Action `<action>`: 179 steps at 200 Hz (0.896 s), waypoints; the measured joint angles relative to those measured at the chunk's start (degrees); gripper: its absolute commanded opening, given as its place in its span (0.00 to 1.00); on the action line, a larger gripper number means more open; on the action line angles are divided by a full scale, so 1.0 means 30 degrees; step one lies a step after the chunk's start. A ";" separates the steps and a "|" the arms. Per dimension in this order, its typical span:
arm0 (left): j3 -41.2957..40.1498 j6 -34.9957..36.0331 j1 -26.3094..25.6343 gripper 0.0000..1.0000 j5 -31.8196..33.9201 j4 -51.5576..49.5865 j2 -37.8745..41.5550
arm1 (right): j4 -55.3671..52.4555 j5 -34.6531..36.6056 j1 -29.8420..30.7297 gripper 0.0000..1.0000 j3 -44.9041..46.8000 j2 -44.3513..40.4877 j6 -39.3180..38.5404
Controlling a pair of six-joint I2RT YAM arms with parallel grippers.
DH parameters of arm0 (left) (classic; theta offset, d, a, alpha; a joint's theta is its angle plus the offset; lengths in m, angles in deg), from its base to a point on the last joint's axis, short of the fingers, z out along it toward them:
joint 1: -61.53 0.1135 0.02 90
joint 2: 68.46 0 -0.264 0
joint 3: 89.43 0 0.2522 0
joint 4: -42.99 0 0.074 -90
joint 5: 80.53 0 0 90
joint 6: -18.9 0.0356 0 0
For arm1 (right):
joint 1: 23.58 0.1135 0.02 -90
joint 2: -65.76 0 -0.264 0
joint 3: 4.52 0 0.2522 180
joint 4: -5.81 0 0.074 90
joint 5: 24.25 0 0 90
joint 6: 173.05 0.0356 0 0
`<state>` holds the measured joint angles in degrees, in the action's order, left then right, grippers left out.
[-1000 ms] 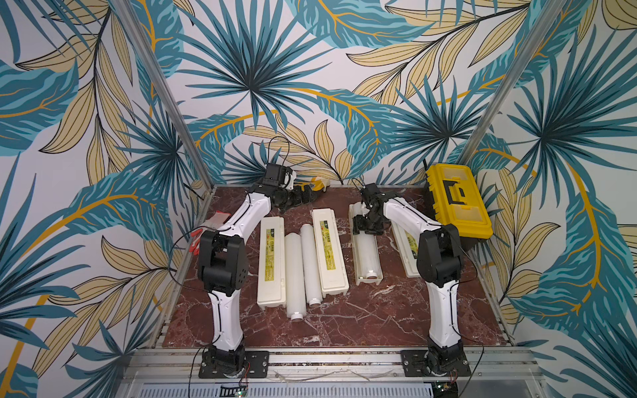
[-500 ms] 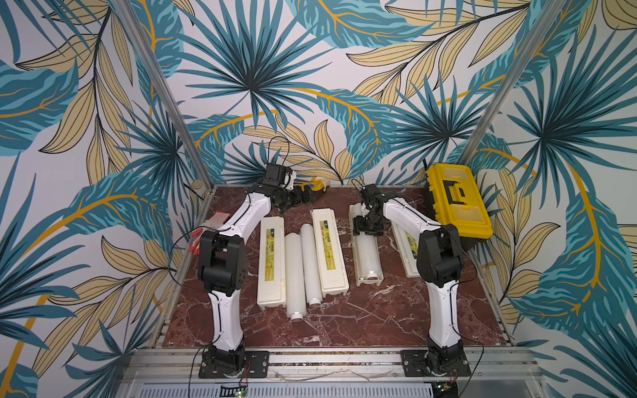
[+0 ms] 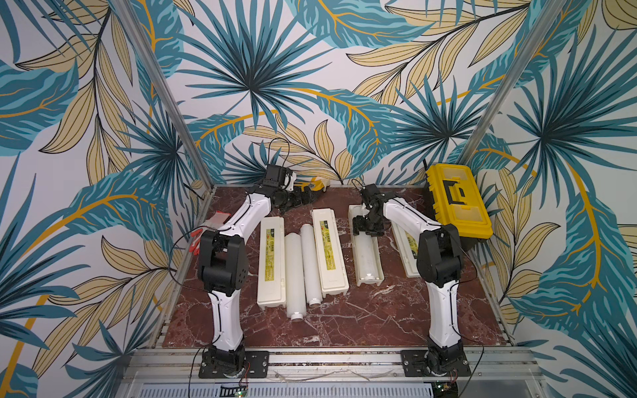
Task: Put plastic wrap rolls into dispensers
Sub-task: Place the plastic wrap into the plastic wrap cutting box.
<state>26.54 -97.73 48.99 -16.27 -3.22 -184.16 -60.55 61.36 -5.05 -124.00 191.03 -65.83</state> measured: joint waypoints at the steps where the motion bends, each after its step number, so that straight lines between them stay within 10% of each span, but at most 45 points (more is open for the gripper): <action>1: 0.0000 0.0000 0.0000 0.99 0.0000 0.0000 0.0000 | 0.0000 0.0000 0.0000 0.76 0.0000 0.0000 0.0000; 179: 0.0000 -0.0007 -0.0058 1.00 -0.0146 0.0000 0.0000 | -0.0197 0.2725 -0.1559 0.99 -0.0729 -0.3752 -0.2033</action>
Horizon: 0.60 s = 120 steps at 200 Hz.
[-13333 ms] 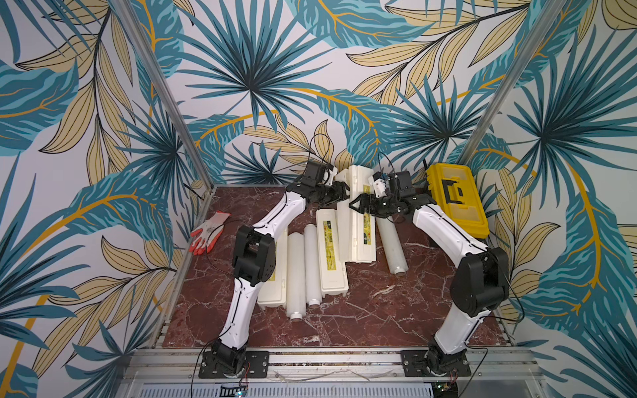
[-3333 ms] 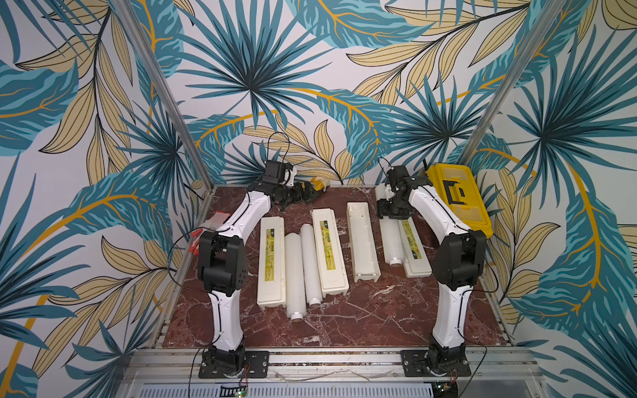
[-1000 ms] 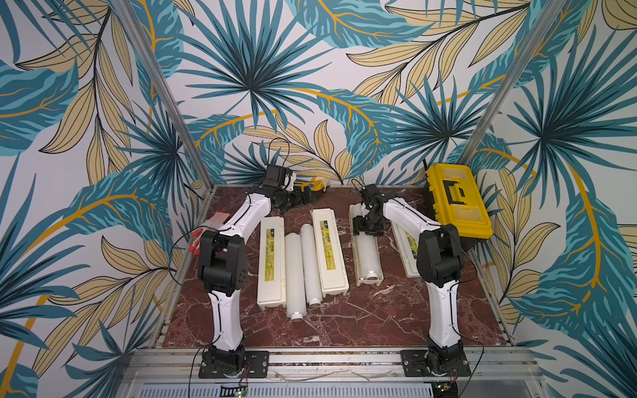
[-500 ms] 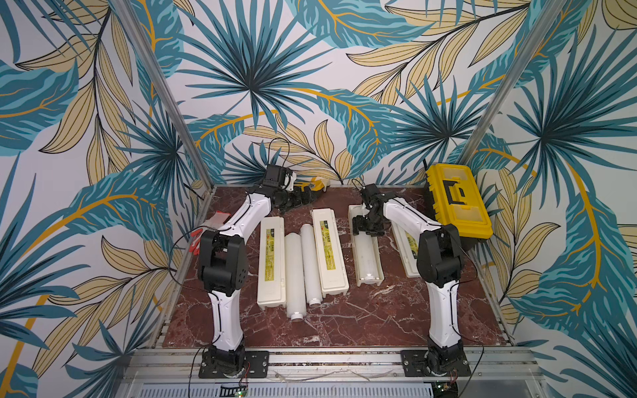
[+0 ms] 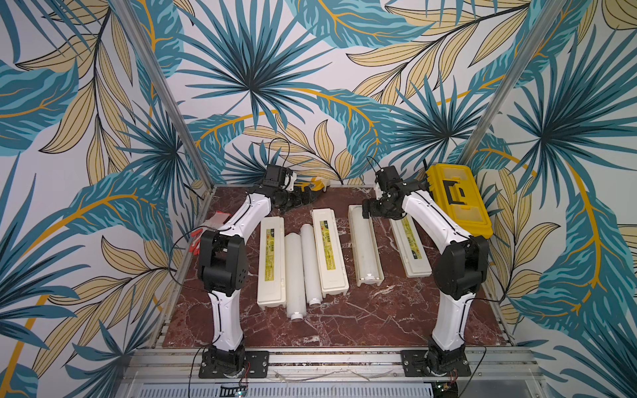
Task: Put plastic wrap rolls into dispensers
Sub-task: Pick up the lid from the center of the board.
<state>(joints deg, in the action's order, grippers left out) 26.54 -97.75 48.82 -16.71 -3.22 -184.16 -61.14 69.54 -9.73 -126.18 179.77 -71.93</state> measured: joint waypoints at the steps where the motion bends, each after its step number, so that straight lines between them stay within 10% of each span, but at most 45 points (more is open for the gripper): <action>1: 0.0000 0.0000 0.0000 0.99 0.0000 0.0000 -0.0007 | -0.0007 0.0044 -0.0087 0.99 0.0007 0.0000 -0.0058; 120: 0.0007 0.0000 -0.0073 1.00 -0.0080 -0.0007 0.0000 | -0.0437 0.2798 -0.3883 0.99 0.0612 0.3373 -0.1719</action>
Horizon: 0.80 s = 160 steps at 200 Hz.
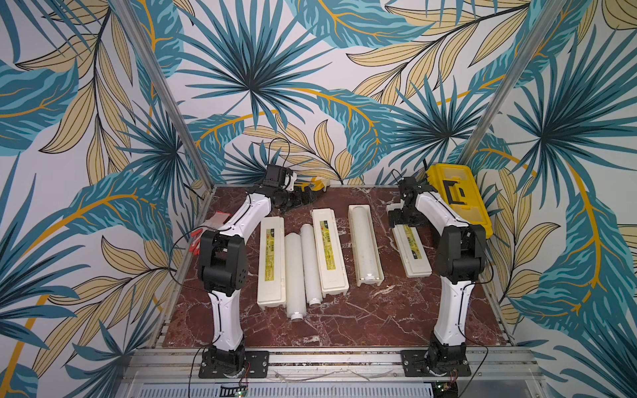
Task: Put plastic wrap rolls into dispensers
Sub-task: Pick up the lid from the center of the board.
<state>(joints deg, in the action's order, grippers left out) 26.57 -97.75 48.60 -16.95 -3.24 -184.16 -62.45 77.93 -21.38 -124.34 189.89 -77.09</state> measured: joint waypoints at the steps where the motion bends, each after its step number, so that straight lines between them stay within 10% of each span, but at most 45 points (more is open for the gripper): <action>1: 0.0000 0.0000 0.0000 1.00 0.0007 0.0000 0.0000 | 0.0007 0.0000 -0.0007 0.99 0.0007 0.0007 0.0000; 160: 0.0000 -0.0138 -0.0051 0.99 0.0007 0.0007 0.0000 | 0.1122 -0.3235 -0.0605 0.97 0.2076 0.0721 -0.0095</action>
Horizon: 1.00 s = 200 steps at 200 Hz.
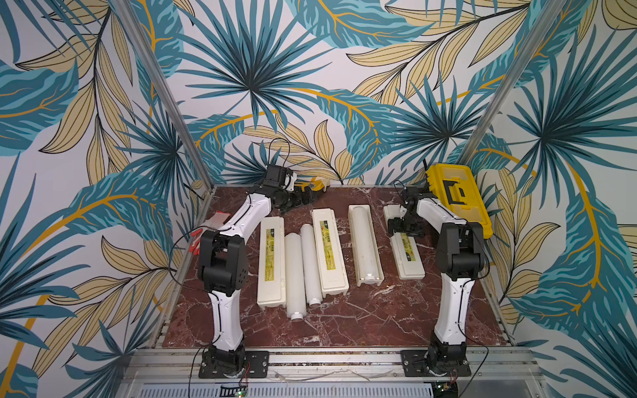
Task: Put plastic wrap rolls into dispensers
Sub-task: Pick up the lid from the center of the board.
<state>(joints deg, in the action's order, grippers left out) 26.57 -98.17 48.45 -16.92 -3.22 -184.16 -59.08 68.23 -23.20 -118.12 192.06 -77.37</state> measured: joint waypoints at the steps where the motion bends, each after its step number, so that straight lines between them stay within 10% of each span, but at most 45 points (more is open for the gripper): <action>1: 0.0000 0.0000 0.0000 0.99 0.0000 0.0000 -0.0007 | 0.0029 -0.0007 0.0007 0.97 0.0022 -0.0007 -0.0007; 124: 0.0015 0.0000 -0.0168 1.00 -0.0219 0.0000 -0.0007 | -0.0124 0.0044 0.0619 0.98 -0.1362 0.0984 0.0670; 200: 0.0073 -0.0007 -0.0299 0.99 -0.0226 -0.0007 -0.0022 | -0.0102 -0.0270 0.0619 0.80 -0.0641 0.0430 0.0670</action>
<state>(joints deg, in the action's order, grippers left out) 26.79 -98.19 47.55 -17.60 -3.24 -184.22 -59.39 67.42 -21.34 -120.04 193.35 -75.36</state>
